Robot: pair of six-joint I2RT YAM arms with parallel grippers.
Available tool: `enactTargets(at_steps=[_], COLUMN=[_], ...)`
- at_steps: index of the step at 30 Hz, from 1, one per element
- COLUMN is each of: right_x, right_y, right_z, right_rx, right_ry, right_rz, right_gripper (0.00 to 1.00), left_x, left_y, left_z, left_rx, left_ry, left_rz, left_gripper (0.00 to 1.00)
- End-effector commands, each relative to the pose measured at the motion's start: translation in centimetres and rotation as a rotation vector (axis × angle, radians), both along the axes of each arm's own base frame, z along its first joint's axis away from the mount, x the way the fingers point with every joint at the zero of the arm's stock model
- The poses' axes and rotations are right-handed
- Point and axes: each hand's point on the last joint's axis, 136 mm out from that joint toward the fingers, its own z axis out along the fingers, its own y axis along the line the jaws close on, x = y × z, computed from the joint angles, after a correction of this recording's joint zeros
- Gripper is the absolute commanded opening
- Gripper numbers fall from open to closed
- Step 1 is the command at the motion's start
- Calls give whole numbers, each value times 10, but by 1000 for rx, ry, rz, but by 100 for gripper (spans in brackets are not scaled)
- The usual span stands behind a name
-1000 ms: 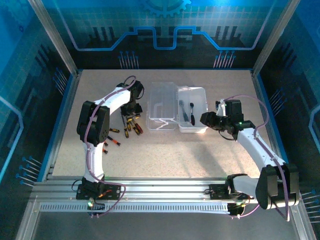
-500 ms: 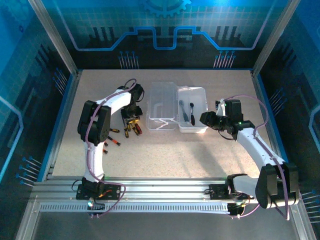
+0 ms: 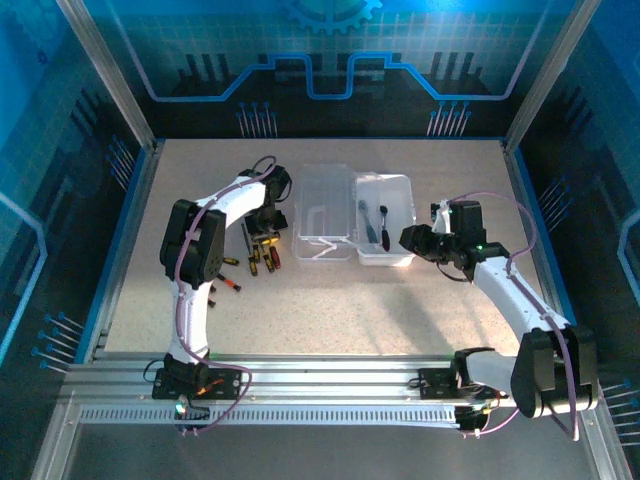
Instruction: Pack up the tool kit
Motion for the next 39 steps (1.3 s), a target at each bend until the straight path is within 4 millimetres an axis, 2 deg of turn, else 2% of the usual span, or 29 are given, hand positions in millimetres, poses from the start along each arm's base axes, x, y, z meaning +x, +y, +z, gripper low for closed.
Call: enactTargets(at_steps=[1, 6, 16, 18, 23, 25, 28, 35, 39], right_x=[-2, -2, -4, -6, -8, -9, -15, -19, -16], right_y=[-3, -2, 12, 18, 36, 46, 73, 139, 174], right_z=[9, 17, 34, 42, 79, 90, 104, 117, 118], right_rx=[11, 11, 34, 56, 75, 59, 43, 20, 0], right_ry=[-8, -13, -34, -36, -94, -114, -145, -199, -213], right_rz=[-8, 5, 32, 43, 108, 140, 230, 388, 464], right_gripper=[36, 38, 39, 40, 42, 44, 48, 55, 59], left_x=[5, 5, 13, 14, 15, 15, 13, 9, 5], left_y=[-17, -23, -30, -28, -18, -13, -12, -35, -52], left_z=[-21, -2, 51, 60, 83, 95, 123, 195, 220], left_rx=[-55, -108, -180, -176, -180, -198, -233, -398, -491], left_ry=[-34, -110, -246, -267, -338, -365, -435, -580, -621], left_rz=[-35, -59, -91, -94, -87, -69, -76, -116, -145], left_gripper=[4, 0, 0, 0, 0, 0, 0, 0, 0])
